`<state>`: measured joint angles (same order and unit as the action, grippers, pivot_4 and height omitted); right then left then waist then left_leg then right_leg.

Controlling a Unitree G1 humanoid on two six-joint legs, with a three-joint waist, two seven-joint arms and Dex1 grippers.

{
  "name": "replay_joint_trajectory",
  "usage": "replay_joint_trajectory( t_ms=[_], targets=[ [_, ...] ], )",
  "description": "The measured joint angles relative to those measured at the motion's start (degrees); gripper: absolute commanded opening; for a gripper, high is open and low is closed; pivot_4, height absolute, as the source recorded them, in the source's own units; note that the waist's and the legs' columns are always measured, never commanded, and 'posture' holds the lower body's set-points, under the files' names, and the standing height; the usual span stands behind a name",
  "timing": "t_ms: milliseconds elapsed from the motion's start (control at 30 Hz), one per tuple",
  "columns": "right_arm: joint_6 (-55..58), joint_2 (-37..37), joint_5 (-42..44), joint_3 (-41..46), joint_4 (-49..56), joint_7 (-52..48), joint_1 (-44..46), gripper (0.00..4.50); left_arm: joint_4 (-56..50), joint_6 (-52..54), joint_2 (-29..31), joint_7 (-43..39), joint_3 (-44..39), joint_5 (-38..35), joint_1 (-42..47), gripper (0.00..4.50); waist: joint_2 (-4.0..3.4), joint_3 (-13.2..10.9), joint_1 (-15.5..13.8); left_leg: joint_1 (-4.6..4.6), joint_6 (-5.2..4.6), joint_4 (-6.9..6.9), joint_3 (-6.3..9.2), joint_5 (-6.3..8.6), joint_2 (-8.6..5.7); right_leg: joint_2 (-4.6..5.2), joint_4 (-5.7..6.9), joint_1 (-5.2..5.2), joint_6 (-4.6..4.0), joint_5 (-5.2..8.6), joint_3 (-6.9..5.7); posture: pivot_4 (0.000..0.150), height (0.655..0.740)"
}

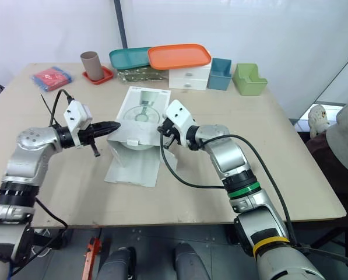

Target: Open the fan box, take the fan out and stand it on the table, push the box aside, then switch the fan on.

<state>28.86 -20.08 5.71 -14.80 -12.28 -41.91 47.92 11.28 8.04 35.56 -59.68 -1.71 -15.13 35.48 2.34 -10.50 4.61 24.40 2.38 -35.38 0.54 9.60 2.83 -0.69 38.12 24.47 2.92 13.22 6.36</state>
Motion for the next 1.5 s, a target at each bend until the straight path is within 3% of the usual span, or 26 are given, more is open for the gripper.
replay_joint_trajectory(
  t_ms=[233, 567, 733, 1067, 1400, 1500],
  targets=[
    [-2.4, 1.3, -0.6, 0.1, -2.5, -0.3, 0.5, 0.03, -13.5, 10.1, 5.6, -2.5, 0.1, -4.0, -5.9, 0.07, 0.00, 0.0, 0.1, -0.07, -0.01, -0.04, -0.02, -0.01, 0.02, 0.00, 0.00, -0.06, -0.28, 0.08, -0.01, 0.150, 0.7400],
    [-3.6, 3.7, -1.6, 0.3, -3.4, -0.3, 0.4, 0.03, -17.6, 13.1, 7.3, -2.1, 3.3, -2.6, -9.4, 0.07, -0.01, 0.0, 0.1, -0.09, -0.01, -0.02, -0.04, -0.01, 0.06, -0.02, 0.00, -0.03, -0.37, 0.12, -0.02, 0.150, 0.7400],
    [-4.3, 4.1, -2.1, 0.1, -3.5, -0.6, 0.5, 0.03, -17.3, 9.9, 7.4, -2.1, 5.3, 0.2, -8.7, 0.07, -0.01, 0.0, 0.1, -0.09, -0.01, 0.01, -0.04, 0.00, 0.06, -0.03, 0.00, -0.02, -0.39, 0.14, -0.03, 0.150, 0.7400],
    [-6.3, 5.9, -2.8, 0.6, -6.3, -0.6, 1.8, 0.03, -11.6, -5.0, 14.0, -2.0, 9.2, 13.1, -13.8, 0.07, -0.02, 0.0, 0.8, -0.08, -0.01, 0.05, -0.09, 0.00, 0.13, -0.03, 0.02, 0.06, -0.47, 0.14, -0.03, 0.150, 0.7400],
    [-7.2, 7.2, -2.8, 1.4, -7.6, -0.7, 2.0, 0.03, -14.7, -4.9, 15.8, -2.8, 7.6, 12.1, -15.0, 0.07, -0.02, 0.0, 0.9, -0.07, -0.01, 0.09, -0.16, 0.01, 0.17, -0.05, 0.04, 0.17, -0.49, 0.16, -0.02, 0.150, 0.7400],
    [-7.2, 7.5, -2.7, 1.4, -7.7, -0.7, 2.1, 0.03, -19.3, 1.8, 15.9, -5.2, 5.1, 5.3, -15.3, 0.07, -0.01, 0.0, 1.1, 0.07, -0.01, 0.07, -0.16, 0.01, 0.17, -0.04, 0.05, 0.29, -0.44, 0.14, -0.02, 0.150, 0.7400]
  ],
)
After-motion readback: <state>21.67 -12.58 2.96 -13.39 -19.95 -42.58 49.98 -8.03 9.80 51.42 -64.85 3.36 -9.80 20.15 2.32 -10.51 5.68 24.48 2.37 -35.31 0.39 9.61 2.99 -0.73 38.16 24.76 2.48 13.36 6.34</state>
